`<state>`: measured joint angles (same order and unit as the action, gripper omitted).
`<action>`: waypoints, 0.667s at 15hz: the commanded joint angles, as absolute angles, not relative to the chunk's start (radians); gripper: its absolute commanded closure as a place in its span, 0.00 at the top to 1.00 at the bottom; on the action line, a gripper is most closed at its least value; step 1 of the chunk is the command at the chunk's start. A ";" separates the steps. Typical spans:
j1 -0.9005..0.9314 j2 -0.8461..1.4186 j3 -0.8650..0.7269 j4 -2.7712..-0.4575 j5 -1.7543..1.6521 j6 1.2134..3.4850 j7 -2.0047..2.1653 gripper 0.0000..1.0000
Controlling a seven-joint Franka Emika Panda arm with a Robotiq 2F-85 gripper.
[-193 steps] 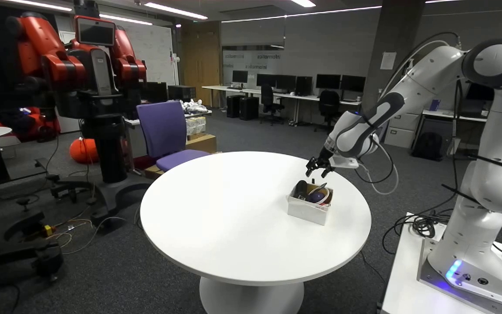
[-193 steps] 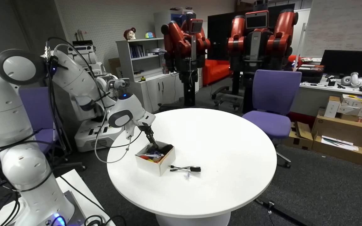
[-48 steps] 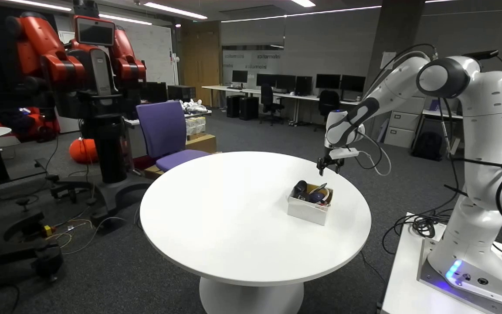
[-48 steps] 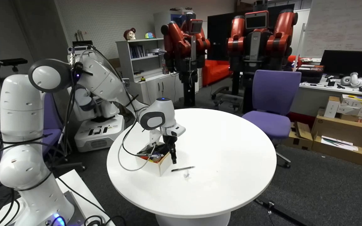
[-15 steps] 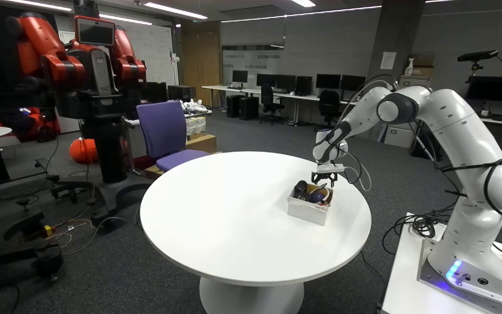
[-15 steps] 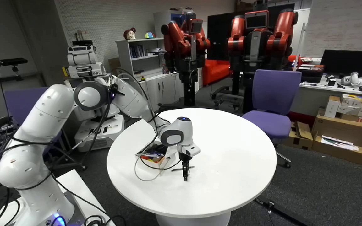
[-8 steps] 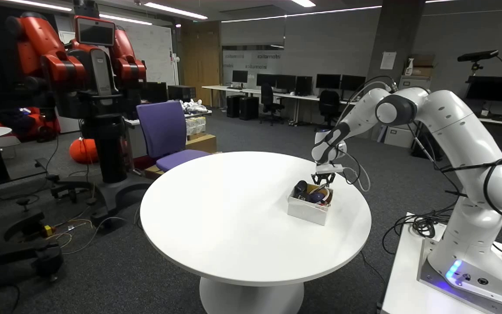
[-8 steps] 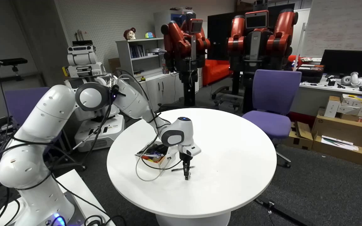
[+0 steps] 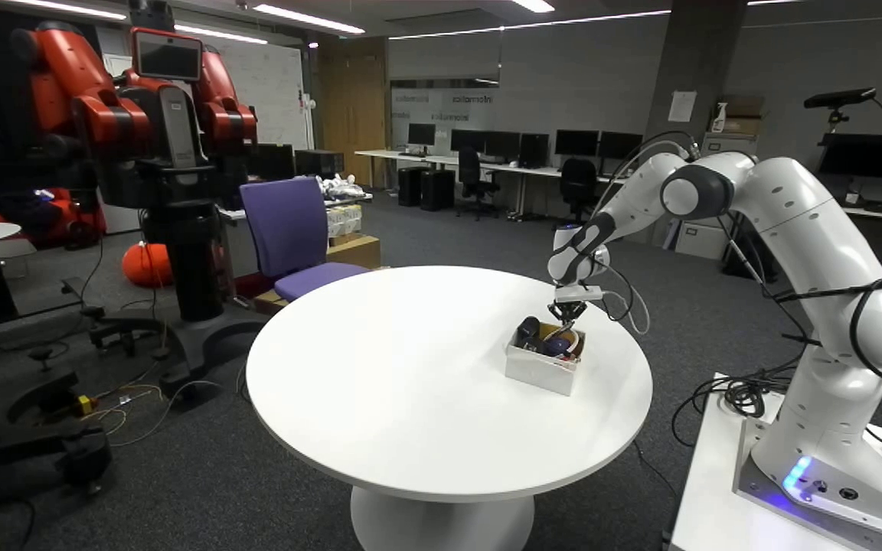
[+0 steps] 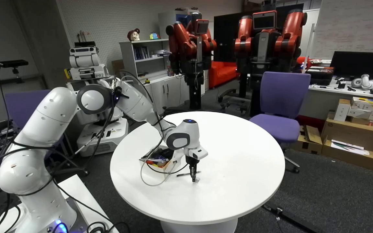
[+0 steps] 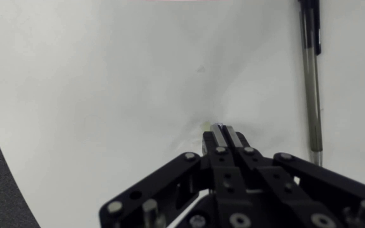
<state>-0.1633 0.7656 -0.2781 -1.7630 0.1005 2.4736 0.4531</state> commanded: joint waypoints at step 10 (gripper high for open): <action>-0.083 0.400 -0.289 -2.094 0.062 2.646 0.425 0.01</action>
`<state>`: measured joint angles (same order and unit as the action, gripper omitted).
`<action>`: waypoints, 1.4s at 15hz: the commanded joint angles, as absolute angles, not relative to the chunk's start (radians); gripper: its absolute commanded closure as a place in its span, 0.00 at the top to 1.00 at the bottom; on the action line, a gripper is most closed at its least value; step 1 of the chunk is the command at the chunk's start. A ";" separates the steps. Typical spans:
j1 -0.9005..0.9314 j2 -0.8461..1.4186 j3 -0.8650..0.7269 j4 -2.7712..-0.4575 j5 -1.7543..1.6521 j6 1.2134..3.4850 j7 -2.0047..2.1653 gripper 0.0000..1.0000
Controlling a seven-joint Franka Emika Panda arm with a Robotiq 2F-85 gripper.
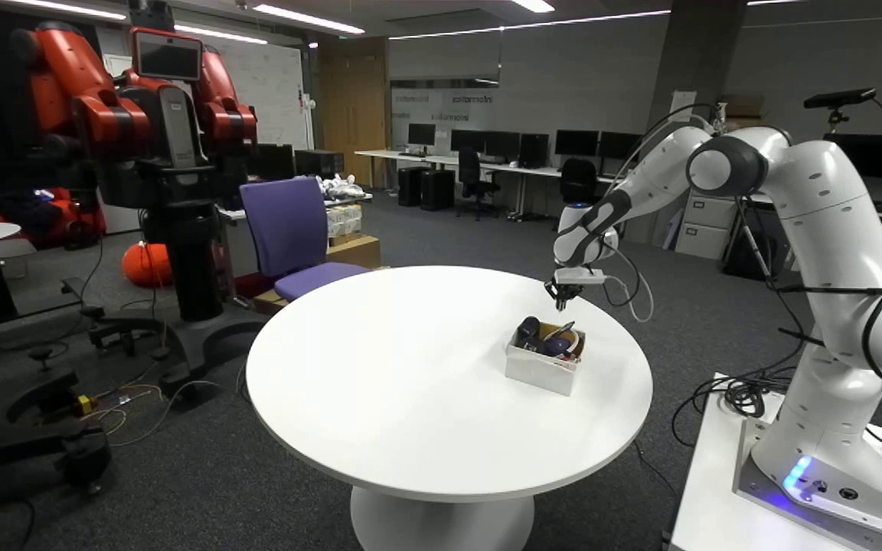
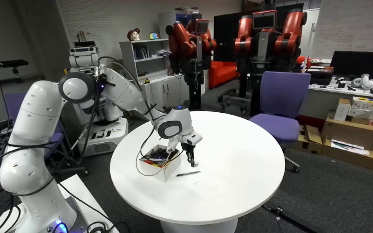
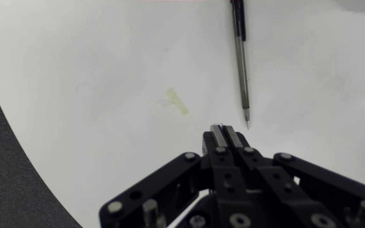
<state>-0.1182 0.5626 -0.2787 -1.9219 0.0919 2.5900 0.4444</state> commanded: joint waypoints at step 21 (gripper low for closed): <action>0.090 0.153 -0.175 -2.460 -0.120 2.860 0.459 0.44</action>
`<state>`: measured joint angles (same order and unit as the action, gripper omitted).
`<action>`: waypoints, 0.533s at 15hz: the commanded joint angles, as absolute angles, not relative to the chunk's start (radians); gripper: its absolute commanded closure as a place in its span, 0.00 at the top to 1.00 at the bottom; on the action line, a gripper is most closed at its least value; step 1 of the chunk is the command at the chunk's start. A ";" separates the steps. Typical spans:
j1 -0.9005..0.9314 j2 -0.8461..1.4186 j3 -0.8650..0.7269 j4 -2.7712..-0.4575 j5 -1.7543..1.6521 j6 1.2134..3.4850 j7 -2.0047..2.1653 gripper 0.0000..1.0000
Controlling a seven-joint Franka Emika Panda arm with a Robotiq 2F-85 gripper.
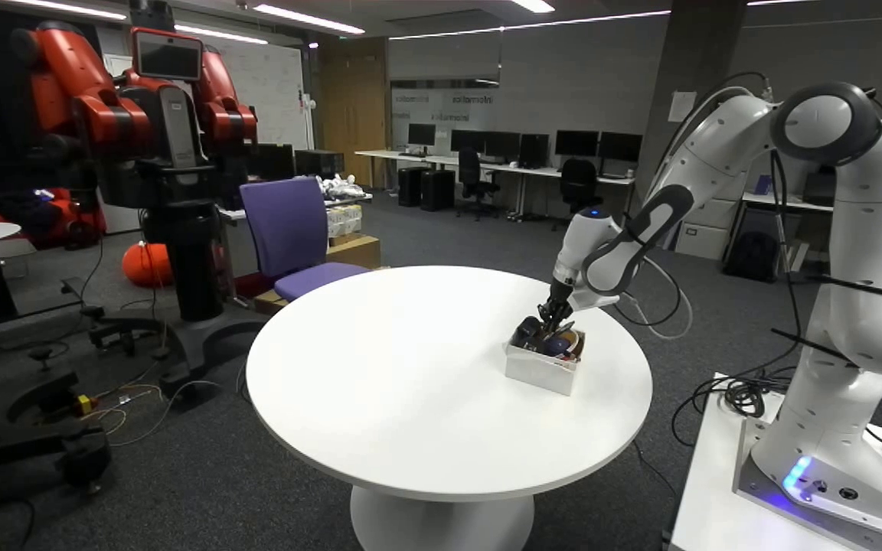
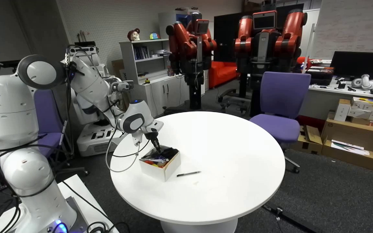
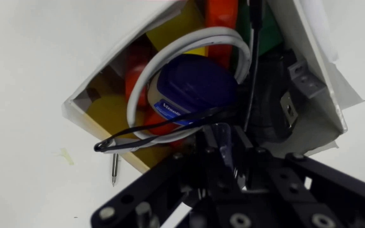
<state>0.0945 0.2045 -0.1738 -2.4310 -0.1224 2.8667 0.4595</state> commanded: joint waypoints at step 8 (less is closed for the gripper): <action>0.027 0.111 -0.151 -2.457 -0.042 2.809 0.372 0.99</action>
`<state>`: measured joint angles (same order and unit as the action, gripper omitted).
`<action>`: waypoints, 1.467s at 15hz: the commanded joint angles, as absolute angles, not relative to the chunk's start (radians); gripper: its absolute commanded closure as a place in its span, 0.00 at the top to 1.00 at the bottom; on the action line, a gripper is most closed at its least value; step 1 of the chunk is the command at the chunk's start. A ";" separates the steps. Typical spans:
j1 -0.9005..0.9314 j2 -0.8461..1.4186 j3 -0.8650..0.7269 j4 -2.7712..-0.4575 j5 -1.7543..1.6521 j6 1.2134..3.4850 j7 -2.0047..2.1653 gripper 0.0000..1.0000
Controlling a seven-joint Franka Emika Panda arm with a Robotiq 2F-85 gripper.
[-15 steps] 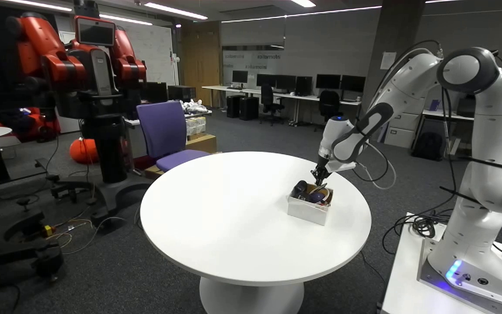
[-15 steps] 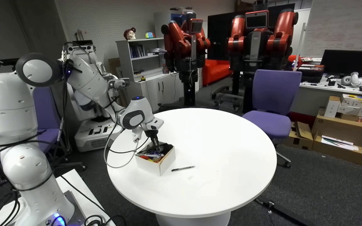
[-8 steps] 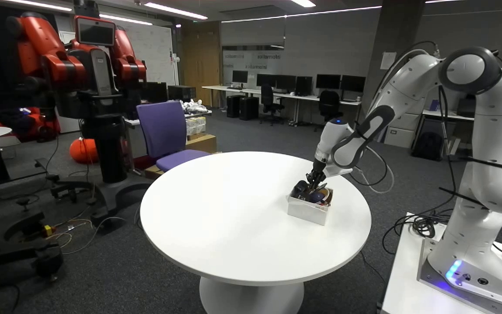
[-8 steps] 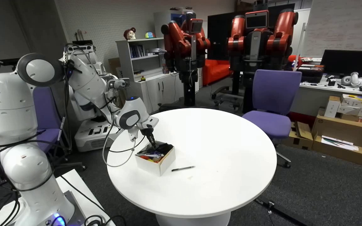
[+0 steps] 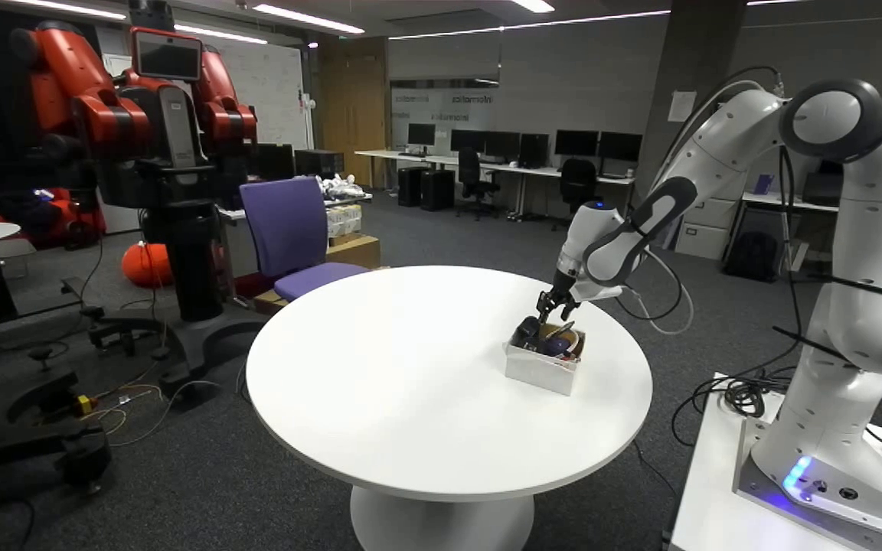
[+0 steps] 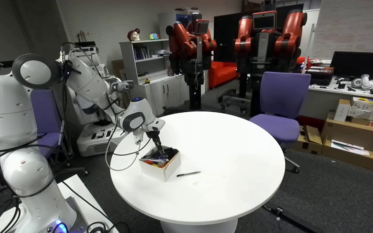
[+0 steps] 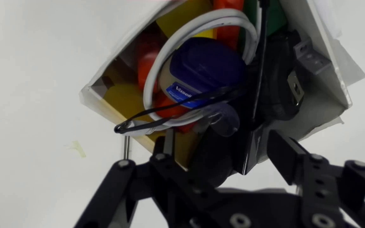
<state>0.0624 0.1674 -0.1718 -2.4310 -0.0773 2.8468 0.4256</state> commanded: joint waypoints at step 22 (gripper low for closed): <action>-0.207 0.591 -0.196 -1.811 0.217 2.316 0.360 1.00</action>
<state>-0.1878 0.5166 -0.1960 -1.9077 0.1917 2.3552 0.3326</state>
